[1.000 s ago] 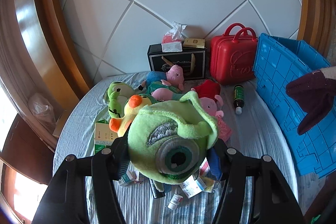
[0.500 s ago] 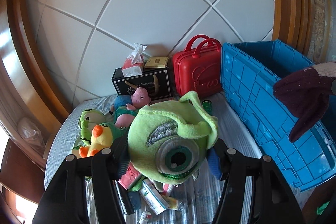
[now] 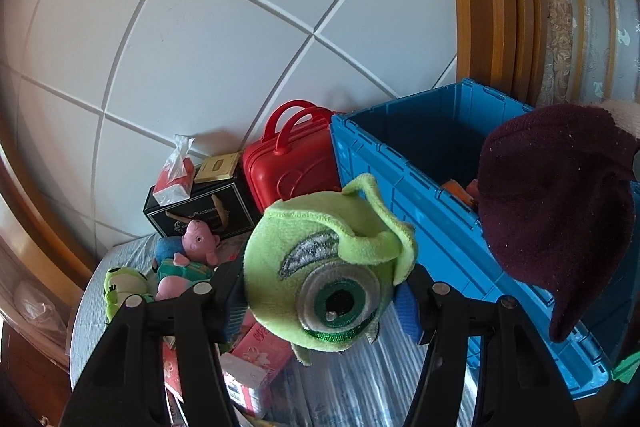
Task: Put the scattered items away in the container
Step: 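Carry the green plush and purple hat with both grippers over the blue bin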
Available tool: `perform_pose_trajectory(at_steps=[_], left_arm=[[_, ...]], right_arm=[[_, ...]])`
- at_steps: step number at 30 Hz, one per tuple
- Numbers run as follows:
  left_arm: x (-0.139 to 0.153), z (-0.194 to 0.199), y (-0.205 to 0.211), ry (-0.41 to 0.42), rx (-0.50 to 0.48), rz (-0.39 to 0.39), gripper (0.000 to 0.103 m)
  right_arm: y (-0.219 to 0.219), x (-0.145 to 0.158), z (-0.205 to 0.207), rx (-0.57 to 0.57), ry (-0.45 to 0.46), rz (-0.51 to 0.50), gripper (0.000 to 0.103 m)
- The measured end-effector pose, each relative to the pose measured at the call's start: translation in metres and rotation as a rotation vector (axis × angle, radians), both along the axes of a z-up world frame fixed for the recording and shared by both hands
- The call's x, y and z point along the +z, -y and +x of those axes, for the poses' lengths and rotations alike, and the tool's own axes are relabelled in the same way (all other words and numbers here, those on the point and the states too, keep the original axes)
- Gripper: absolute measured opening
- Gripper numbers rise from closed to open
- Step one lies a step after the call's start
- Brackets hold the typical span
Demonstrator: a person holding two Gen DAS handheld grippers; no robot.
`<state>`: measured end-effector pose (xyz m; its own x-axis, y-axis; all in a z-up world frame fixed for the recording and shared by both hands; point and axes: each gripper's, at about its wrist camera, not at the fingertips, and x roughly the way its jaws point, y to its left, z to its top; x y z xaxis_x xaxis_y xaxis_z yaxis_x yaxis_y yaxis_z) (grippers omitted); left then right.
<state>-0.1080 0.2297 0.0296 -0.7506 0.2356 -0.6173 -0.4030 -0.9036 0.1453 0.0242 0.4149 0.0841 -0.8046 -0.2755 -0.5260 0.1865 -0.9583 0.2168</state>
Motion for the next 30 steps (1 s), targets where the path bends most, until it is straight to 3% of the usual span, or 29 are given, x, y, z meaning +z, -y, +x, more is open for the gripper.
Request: perform_pose_trajectory(at_steps=[14,30], left_arm=[[0.019,-0.012,-0.1,-0.017,-0.15,0.015,0.06],[0.016,-0.012,-0.176,0.008,-0.275,-0.006,0.06]], right_arm=[[-0.089,0.006,0.016,-0.181,-0.013,-0.002,0.02],[-0.145,-0.024,0.032,-0.307,0.049,-0.016,0.02]])
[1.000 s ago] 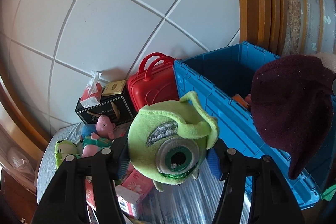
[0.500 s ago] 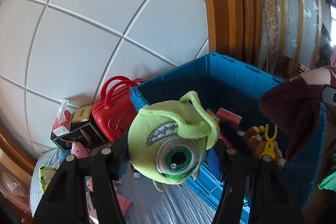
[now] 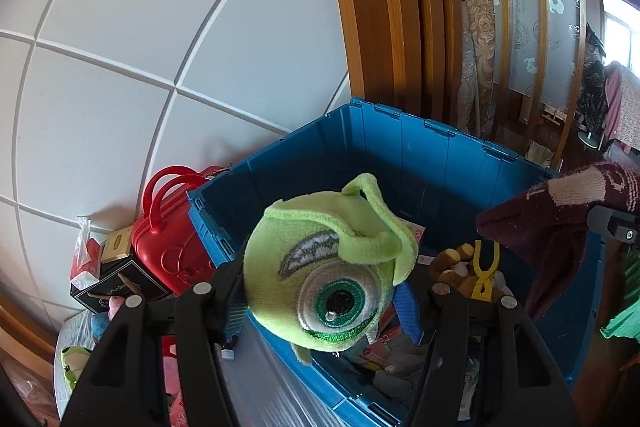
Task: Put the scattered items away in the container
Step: 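Carry the green plush and purple hat with both grippers over the blue bin, then open both grippers to drop the plush and hat into the blue bin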
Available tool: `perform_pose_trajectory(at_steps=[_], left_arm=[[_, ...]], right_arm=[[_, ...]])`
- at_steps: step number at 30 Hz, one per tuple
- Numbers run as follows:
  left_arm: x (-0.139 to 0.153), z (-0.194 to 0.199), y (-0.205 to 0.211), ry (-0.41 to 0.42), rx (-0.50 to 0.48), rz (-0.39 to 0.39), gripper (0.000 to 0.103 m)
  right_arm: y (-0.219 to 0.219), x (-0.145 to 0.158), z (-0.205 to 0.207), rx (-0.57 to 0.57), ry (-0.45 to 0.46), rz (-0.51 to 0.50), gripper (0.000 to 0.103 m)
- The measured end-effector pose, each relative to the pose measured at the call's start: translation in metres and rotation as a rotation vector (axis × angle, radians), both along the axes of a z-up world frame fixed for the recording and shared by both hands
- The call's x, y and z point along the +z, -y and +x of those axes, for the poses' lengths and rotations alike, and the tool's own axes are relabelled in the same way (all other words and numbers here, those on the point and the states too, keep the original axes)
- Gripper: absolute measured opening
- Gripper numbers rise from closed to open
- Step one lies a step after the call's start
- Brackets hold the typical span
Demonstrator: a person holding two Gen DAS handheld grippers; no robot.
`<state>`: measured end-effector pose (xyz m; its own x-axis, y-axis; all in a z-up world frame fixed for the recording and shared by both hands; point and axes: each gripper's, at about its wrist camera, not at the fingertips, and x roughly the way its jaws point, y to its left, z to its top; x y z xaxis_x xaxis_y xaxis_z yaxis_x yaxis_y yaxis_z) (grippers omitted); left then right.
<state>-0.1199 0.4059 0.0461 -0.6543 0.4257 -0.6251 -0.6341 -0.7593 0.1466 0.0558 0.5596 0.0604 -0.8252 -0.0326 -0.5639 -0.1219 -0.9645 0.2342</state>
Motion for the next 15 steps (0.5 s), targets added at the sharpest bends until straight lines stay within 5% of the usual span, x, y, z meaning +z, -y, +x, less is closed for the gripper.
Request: perform_pose_trajectory(at_steps=[15], left_arm=[[-0.002,-0.003,-0.024,0.017,-0.032,-0.003,0.06]], right_arm=[[-0.02,-0.01,-0.008,-0.034,0.01,-0.016,0.02]])
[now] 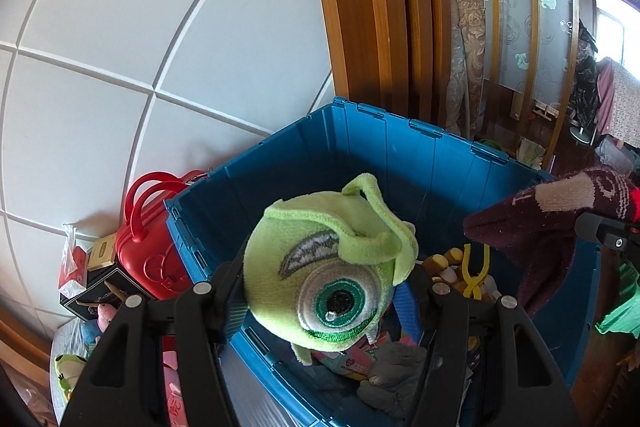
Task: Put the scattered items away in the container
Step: 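Open both grippers to drop the plush and hat into the blue bin, then move both grippers back toward the pile on the bed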
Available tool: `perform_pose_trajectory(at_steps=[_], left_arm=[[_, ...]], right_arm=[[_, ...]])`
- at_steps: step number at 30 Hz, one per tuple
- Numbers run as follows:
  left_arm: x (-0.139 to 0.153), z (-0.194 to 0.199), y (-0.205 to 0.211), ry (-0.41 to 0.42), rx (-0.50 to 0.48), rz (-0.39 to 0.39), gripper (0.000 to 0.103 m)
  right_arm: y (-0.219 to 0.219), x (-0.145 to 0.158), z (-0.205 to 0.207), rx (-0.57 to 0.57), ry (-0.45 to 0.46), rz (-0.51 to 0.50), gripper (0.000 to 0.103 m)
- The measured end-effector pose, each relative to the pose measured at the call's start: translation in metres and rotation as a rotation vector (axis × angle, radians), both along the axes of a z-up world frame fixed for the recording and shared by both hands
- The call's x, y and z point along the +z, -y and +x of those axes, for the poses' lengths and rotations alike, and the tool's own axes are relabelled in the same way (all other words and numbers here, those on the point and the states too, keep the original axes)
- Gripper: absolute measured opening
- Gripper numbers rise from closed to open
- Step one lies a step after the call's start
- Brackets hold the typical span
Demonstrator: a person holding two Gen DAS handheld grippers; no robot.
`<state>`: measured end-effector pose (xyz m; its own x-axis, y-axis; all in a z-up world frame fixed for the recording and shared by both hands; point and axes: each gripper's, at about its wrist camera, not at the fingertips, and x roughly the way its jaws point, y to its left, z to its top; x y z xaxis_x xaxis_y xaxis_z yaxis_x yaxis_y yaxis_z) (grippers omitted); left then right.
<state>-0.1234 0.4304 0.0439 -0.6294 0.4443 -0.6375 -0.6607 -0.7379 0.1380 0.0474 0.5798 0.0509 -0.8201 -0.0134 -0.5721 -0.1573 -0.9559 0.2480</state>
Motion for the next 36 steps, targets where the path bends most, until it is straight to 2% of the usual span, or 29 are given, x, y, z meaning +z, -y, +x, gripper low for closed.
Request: perform_pose_trajectory(at_steps=[5,7,8,9,10,11,15,22,30,36], left_arm=[[0.002,-0.005,-0.003,0.005,-0.002,0.008,0.061],[0.0,-0.007,-0.008,0.015,0.006,-0.012,0.068],[-0.002,-0.008,-0.01,0.019,0.011,-0.028,0.083],[-0.002,-0.009,-0.009,0.014,0.021,-0.023,0.103],[-0.001,-0.009,-0.007,0.01,0.029,-0.011,0.103],[-0.002,-0.011,-0.005,0.018,0.034,-0.012,0.103],[-0.011,-0.016,0.001,0.043,0.037,-0.04,0.103],[-0.013,-0.02,0.03,0.046,0.086,-0.03,0.103],[-0.015,-0.018,0.068,0.046,0.131,-0.021,0.103],[-0.028,-0.015,0.11,0.07,0.173,-0.017,0.103]], right_arm=[[-0.001,0.0,-0.003,-0.002,0.004,-0.001,0.02],[-0.002,0.001,-0.004,-0.014,0.0,0.003,0.023],[-0.003,0.002,-0.004,-0.024,-0.004,0.01,0.027],[-0.002,0.003,-0.005,-0.035,-0.006,0.022,0.046],[-0.002,0.005,-0.006,-0.047,-0.009,0.036,0.092],[-0.001,0.007,-0.004,-0.056,-0.023,0.046,0.101],[0.002,0.007,-0.005,-0.052,-0.042,0.055,0.103],[0.013,0.008,-0.014,-0.028,-0.037,0.047,0.103],[0.045,0.01,-0.024,0.024,-0.03,0.046,0.103],[0.078,0.007,-0.033,0.064,-0.021,0.045,0.103]])
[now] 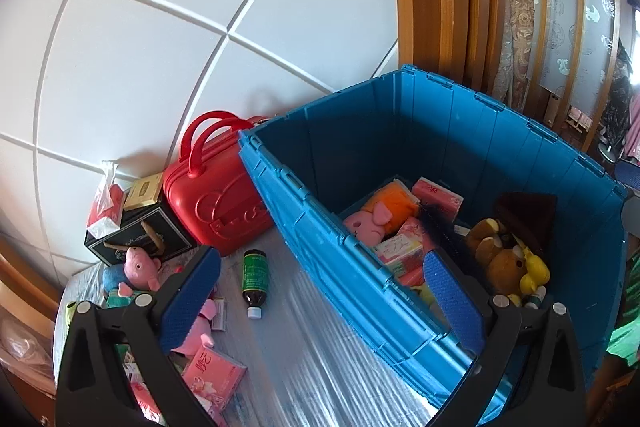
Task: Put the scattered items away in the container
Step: 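Move both grippers back toward the pile on the bed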
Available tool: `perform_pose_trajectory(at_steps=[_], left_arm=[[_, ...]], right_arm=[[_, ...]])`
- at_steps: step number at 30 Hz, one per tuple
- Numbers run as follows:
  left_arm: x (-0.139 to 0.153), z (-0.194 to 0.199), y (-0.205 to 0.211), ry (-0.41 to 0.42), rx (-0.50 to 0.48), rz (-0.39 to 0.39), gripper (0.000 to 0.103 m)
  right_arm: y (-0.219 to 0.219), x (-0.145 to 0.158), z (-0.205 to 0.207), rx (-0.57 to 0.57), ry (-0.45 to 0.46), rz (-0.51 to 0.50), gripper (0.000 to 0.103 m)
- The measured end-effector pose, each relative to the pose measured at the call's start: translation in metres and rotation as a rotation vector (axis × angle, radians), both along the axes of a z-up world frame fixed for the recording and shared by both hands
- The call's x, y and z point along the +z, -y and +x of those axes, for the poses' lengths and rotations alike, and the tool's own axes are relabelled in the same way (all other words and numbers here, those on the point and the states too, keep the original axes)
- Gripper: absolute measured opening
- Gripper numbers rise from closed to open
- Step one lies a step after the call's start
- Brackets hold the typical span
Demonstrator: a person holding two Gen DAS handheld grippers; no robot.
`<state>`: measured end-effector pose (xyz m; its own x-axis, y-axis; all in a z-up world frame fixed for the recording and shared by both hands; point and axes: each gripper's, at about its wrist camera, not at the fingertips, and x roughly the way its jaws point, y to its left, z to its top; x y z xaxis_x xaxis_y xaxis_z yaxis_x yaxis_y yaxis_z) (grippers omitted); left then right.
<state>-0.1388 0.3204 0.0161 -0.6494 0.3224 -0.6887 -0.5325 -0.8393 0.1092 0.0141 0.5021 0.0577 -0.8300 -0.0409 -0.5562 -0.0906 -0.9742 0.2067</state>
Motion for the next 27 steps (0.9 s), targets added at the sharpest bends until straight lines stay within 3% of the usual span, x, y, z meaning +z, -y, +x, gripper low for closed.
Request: perform_pose_trajectory(at_steps=[14,27], left_arm=[[-0.049,0.006,0.153,0.082,0.17,0.02,0.103],[-0.113,0.022,0.323,0.185,0.347,-0.02,0.102]], right_arm=[[0.111,-0.009,-0.028,0.143,0.029,0.027,0.103],[0.232,-0.049,-0.046,0.271,0.109,0.025,0.103]])
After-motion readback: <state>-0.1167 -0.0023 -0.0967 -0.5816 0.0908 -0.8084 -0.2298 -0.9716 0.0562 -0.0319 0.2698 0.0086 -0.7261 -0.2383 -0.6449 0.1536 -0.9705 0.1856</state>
